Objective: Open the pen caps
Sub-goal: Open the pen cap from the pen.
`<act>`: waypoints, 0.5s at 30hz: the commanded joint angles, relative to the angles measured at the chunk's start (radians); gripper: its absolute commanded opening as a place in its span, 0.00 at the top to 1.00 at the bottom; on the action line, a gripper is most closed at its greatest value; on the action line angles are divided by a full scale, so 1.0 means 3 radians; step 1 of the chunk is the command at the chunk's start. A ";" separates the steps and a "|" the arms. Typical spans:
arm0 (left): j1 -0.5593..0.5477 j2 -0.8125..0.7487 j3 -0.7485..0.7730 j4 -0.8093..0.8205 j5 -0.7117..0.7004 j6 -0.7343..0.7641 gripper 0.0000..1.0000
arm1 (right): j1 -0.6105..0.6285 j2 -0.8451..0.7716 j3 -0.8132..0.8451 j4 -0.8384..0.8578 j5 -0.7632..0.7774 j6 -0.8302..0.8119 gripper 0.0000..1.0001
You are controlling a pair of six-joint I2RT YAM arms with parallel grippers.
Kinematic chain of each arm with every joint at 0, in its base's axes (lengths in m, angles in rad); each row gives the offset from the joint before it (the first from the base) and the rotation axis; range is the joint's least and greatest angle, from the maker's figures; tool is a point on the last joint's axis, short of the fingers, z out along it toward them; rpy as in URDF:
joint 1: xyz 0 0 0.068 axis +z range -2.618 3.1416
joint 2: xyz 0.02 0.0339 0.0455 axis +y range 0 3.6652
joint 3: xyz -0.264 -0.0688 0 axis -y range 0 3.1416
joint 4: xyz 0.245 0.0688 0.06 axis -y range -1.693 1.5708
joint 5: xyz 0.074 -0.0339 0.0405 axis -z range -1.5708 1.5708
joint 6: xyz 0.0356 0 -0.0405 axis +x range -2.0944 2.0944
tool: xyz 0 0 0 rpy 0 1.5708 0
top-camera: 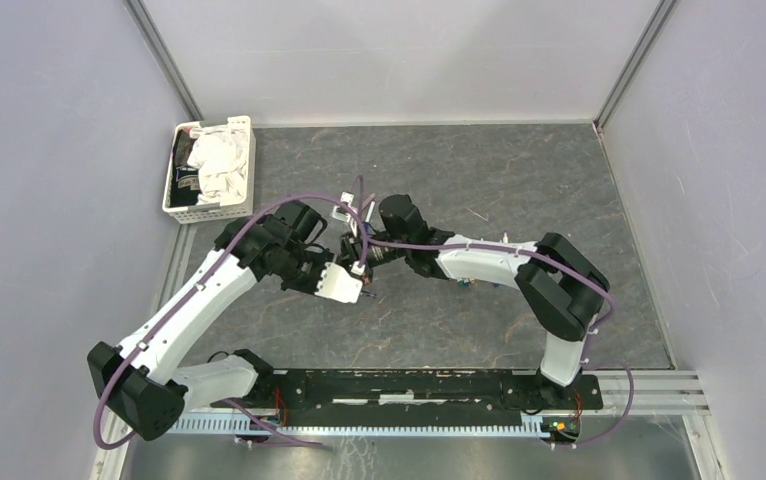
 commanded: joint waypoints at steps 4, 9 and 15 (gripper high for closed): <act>0.0211 0.0049 0.0079 -0.0052 -0.0555 0.0506 0.98 | -0.0297 -0.0571 -0.0841 -0.0916 0.0130 -0.1033 1.00; 0.0445 0.0280 0.0306 -0.0033 -0.0388 0.0584 0.98 | -0.0420 -0.0889 -0.1215 -0.1097 0.0273 -0.1215 1.00; 0.0445 0.0358 0.0018 0.0658 0.0130 0.0045 0.98 | -0.0698 -0.1232 -0.1226 -0.1202 0.0641 -0.1244 1.00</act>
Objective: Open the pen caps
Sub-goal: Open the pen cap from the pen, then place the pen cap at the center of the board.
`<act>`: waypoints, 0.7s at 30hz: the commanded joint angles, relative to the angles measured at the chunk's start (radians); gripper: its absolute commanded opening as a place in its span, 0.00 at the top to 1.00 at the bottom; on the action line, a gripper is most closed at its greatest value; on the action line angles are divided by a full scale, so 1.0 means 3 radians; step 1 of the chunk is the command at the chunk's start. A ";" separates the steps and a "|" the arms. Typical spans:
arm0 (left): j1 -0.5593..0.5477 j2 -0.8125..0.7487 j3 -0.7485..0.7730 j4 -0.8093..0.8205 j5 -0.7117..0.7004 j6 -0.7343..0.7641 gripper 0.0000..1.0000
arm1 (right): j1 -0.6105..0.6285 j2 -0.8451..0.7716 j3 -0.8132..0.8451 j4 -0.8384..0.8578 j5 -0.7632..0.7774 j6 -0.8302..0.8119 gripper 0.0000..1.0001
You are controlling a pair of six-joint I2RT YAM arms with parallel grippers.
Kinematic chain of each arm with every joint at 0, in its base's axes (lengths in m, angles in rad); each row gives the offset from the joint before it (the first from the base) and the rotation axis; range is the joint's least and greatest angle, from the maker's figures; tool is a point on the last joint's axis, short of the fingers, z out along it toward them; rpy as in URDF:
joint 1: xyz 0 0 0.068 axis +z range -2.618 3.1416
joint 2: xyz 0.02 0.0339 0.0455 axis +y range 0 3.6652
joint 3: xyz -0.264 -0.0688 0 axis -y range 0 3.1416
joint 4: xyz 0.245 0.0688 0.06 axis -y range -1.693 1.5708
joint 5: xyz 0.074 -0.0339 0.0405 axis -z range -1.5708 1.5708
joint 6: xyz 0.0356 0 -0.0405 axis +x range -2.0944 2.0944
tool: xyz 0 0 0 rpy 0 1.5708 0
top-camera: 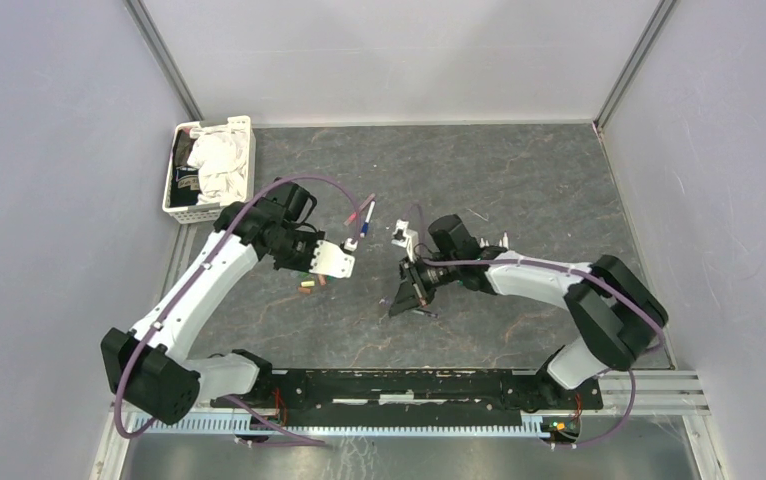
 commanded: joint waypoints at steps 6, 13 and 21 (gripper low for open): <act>0.0006 0.0575 -0.0300 0.1234 0.0561 -0.1196 0.97 | -0.0717 -0.0856 -0.0110 -0.0238 0.1427 -0.0169 1.00; -0.0096 0.1018 -0.0511 0.1754 0.0356 -0.1528 0.79 | -0.1145 -0.1197 -0.0489 -0.0067 0.2766 -0.0051 0.98; -0.0112 0.1205 -0.0644 0.2072 0.0194 -0.1764 0.63 | -0.1262 -0.0849 -0.0614 0.0303 0.3451 -0.0109 0.99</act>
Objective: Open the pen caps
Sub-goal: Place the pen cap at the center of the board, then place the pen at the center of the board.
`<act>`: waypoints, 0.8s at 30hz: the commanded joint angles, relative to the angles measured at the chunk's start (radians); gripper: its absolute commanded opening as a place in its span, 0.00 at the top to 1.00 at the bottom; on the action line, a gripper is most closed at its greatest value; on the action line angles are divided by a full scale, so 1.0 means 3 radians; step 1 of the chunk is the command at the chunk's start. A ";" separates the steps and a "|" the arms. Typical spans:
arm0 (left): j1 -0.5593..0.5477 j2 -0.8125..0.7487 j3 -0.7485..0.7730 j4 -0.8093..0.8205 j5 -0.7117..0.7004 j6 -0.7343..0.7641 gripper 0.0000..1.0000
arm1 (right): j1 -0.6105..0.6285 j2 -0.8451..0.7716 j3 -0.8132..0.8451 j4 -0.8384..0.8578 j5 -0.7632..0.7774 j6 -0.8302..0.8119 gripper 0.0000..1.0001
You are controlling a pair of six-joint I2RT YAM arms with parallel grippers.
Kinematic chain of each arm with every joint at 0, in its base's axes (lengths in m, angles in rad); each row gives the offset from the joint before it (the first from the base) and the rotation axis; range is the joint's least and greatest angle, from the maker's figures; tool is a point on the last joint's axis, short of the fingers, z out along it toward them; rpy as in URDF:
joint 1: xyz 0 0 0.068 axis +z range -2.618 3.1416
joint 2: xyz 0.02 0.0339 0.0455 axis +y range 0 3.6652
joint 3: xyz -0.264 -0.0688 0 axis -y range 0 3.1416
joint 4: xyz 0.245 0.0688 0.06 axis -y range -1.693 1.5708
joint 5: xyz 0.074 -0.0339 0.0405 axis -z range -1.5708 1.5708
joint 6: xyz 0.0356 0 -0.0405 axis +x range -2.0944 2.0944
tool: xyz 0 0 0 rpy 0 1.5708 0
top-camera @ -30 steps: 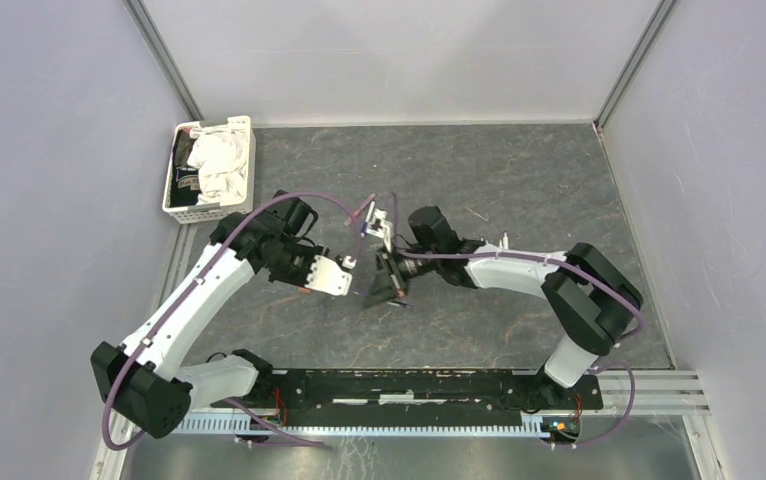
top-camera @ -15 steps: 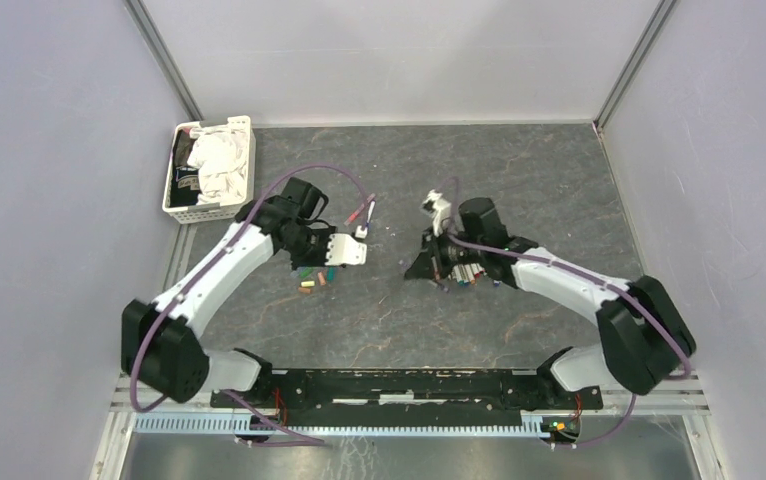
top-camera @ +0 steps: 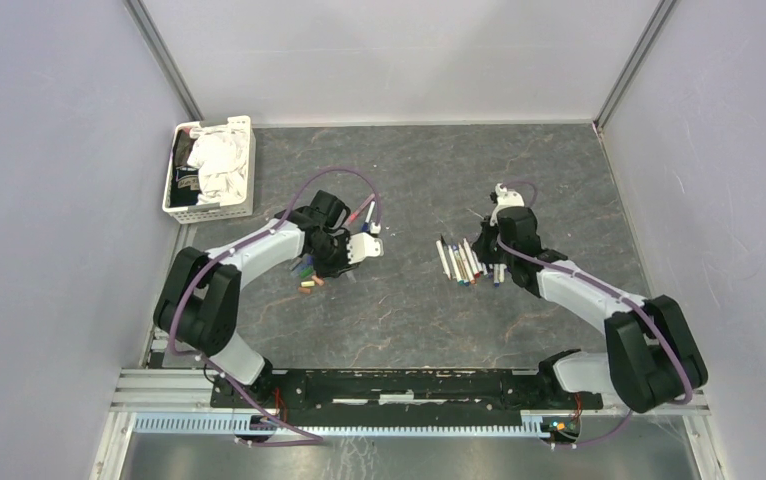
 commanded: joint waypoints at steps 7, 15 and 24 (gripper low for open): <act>0.0005 -0.0067 0.0188 0.0163 -0.0052 -0.0434 0.59 | -0.0048 0.0569 0.0067 0.0665 0.0507 -0.0061 0.99; 0.0204 -0.0355 0.0857 -0.0515 0.0304 -0.0791 0.47 | -0.0045 0.0856 0.0202 0.0693 0.0366 -0.0007 0.78; 0.0703 -0.0518 0.1658 -0.1054 0.0509 -0.0988 0.42 | -0.0043 0.0603 0.0204 0.0583 0.0369 0.0013 0.66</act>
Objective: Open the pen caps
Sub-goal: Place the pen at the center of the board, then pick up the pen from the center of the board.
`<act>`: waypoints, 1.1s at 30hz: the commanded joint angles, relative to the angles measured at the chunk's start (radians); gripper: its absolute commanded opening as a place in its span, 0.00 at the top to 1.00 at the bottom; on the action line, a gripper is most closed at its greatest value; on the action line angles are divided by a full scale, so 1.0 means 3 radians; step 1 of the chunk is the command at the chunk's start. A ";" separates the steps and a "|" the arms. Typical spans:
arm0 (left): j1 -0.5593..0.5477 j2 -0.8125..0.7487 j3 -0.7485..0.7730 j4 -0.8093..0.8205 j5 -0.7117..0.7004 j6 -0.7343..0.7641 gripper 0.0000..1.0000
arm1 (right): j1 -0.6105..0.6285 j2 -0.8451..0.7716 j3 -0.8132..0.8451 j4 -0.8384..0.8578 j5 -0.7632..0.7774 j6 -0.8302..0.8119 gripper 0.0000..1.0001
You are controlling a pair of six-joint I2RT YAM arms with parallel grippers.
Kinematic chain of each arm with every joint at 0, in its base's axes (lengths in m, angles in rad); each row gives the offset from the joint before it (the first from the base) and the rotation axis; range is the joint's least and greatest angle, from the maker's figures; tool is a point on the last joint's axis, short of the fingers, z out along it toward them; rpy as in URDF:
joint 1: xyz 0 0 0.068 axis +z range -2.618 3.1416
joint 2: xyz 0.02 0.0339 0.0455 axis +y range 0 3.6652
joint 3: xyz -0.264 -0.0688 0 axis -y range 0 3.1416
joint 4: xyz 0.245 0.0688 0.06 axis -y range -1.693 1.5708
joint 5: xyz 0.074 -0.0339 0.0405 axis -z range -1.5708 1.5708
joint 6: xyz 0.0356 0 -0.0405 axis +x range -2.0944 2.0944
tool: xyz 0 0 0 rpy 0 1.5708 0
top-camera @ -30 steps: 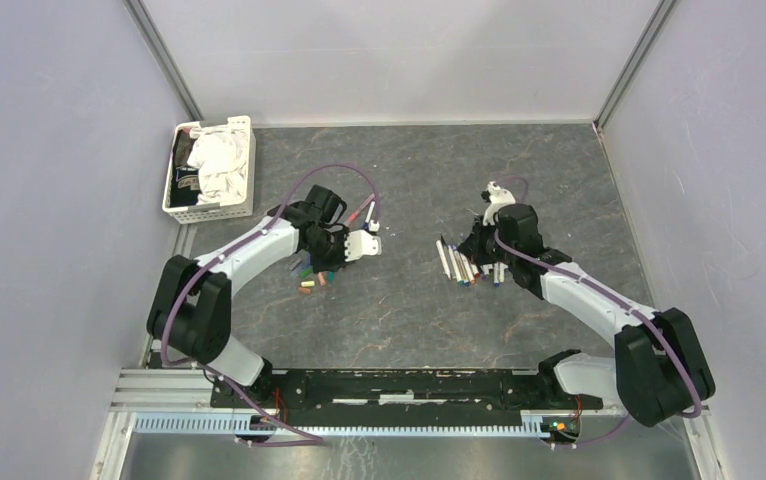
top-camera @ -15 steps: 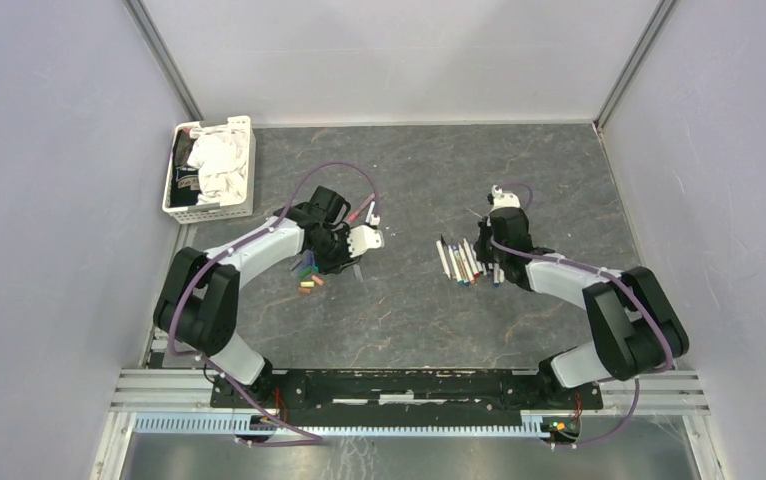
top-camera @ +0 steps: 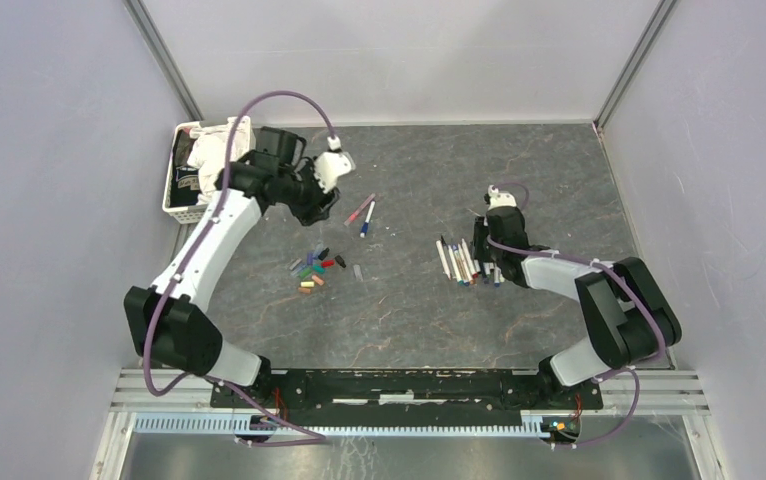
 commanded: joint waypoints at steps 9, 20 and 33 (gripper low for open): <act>0.0476 -0.0374 0.0521 -0.0321 0.0258 -0.0394 0.22 | 0.0159 -0.0555 0.0435 0.0008 -0.0001 0.0065 0.62; 0.0744 -0.0425 0.0326 -0.0342 0.0257 -0.0477 0.00 | 0.0976 0.0958 0.2277 -0.0711 0.0091 -0.0146 0.52; 0.0949 -0.0806 0.0088 0.0063 -0.0040 -0.0649 0.00 | 0.1337 0.2357 0.3714 -0.1354 0.0475 0.0084 0.51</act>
